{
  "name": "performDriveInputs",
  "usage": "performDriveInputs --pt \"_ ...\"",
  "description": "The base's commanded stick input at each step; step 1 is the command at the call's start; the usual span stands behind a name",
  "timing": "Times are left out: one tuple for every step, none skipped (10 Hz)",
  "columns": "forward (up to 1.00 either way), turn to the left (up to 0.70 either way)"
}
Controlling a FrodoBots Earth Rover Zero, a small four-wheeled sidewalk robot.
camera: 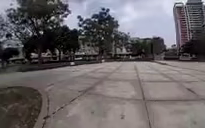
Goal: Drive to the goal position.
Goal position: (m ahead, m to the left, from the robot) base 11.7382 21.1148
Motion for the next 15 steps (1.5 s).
performDriveInputs --pt "0.85 0.0" --pt "0.85 0.25" --pt "0.85 0.34" --pt "0.85 0.34" --pt "0.85 0.34" --pt "0.85 0.34" --pt "0.85 0.34" --pt "0.85 0.34" --pt "0.85 0.34" --pt "0.85 0.34" --pt "0.85 0.34" --pt "0.85 0.34" --pt "0.85 0.34" --pt "0.85 0.34" --pt "0.85 0.34"
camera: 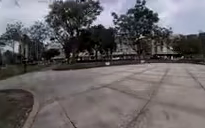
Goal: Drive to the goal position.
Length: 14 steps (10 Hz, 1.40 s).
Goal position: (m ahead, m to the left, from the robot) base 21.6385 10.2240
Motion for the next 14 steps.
performDriveInputs --pt "0.85 0.34" --pt "0.85 0.34" --pt "0.85 0.34" --pt "0.85 0.34" --pt "0.85 0.34" --pt "0.85 0.34" --pt "0.85 0.34" --pt "0.85 0.34" --pt "0.85 0.34" --pt "0.85 0.34" --pt "0.85 0.34" --pt "0.85 0.34" --pt "0.85 0.11" --pt "0.85 0.0"
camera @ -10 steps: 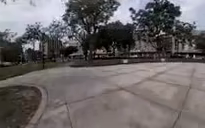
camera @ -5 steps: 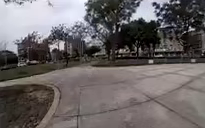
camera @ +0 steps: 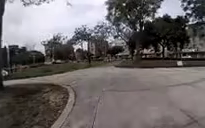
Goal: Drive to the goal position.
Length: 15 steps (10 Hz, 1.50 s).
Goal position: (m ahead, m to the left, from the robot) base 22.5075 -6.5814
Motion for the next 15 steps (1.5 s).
performDriveInputs --pt "0.85 -0.24" --pt "0.85 -0.34" --pt "0.85 -0.34" --pt "0.85 -0.34" --pt "0.85 -0.34" --pt "0.85 -0.34" --pt "0.85 -0.34" --pt "0.85 -0.34" --pt "0.85 -0.27" --pt "0.85 -0.09" --pt "0.85 0.0" --pt "0.85 0.0" --pt "0.85 0.0" --pt "0.85 0.0" --pt "0.85 0.0"
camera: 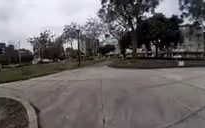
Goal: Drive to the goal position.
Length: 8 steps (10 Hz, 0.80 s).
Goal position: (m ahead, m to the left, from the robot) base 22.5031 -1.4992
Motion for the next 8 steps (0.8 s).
performDriveInputs --pt "0.85 0.34" --pt "0.85 0.32" --pt "0.85 0.0" --pt "0.85 0.0" --pt "0.85 0.0" --pt "0.85 0.0" --pt "0.85 0.0" --pt "0.85 0.0"
